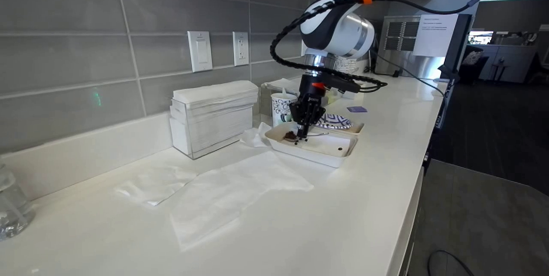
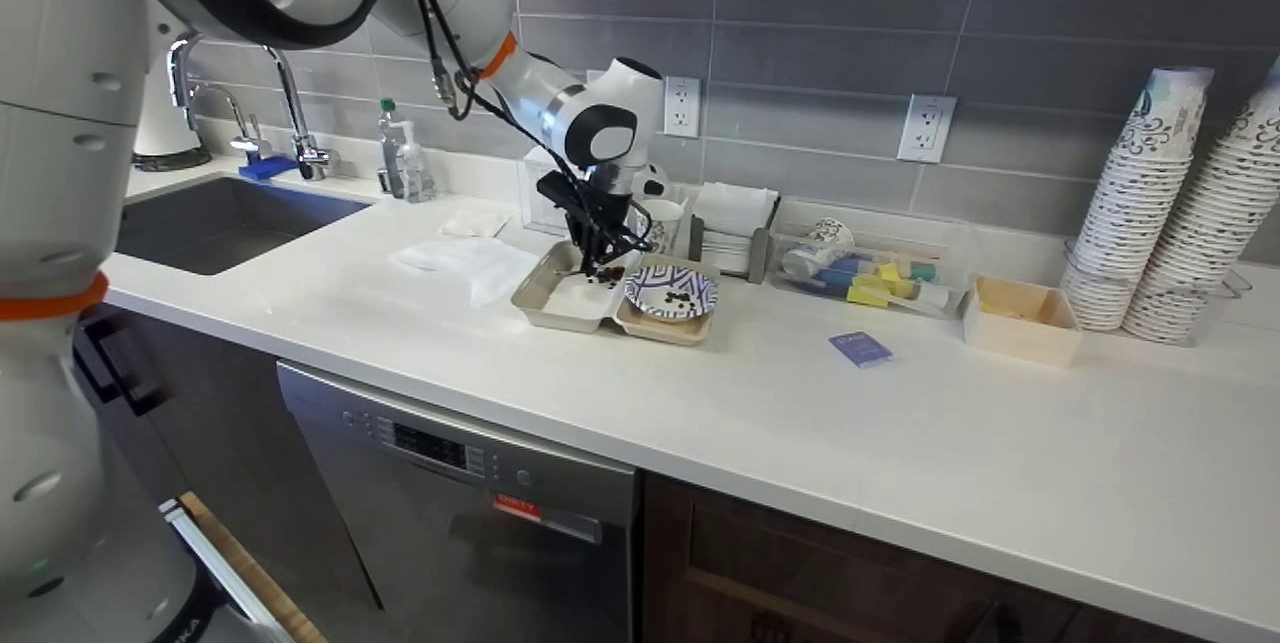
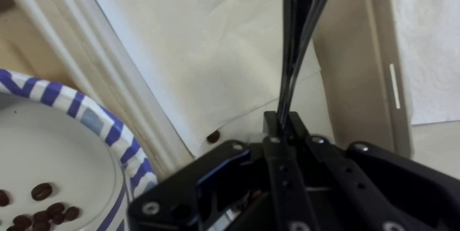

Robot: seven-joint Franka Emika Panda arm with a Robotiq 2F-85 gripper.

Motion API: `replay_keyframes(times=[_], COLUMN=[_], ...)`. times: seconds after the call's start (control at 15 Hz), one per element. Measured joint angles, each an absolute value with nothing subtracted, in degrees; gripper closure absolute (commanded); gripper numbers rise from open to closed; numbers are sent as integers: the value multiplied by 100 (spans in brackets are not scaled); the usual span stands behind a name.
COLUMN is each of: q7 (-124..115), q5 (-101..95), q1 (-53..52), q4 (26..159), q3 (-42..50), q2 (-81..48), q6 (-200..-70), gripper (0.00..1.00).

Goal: Pick up the spoon and scoop up the beans and put them into the striped white bowl then place the spoon back down

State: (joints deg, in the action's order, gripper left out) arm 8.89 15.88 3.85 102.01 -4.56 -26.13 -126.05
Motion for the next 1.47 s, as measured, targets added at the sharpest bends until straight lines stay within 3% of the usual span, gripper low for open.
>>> replay_keyframes(times=[0.87,1.47], q7=[-103,-1494], q5=[1373,34], q1=[170,-537], q4=[10252,10584], q3=[-235,292], q2=[-2677,-2622], q6=[-13379,-14259], gripper=[98,98])
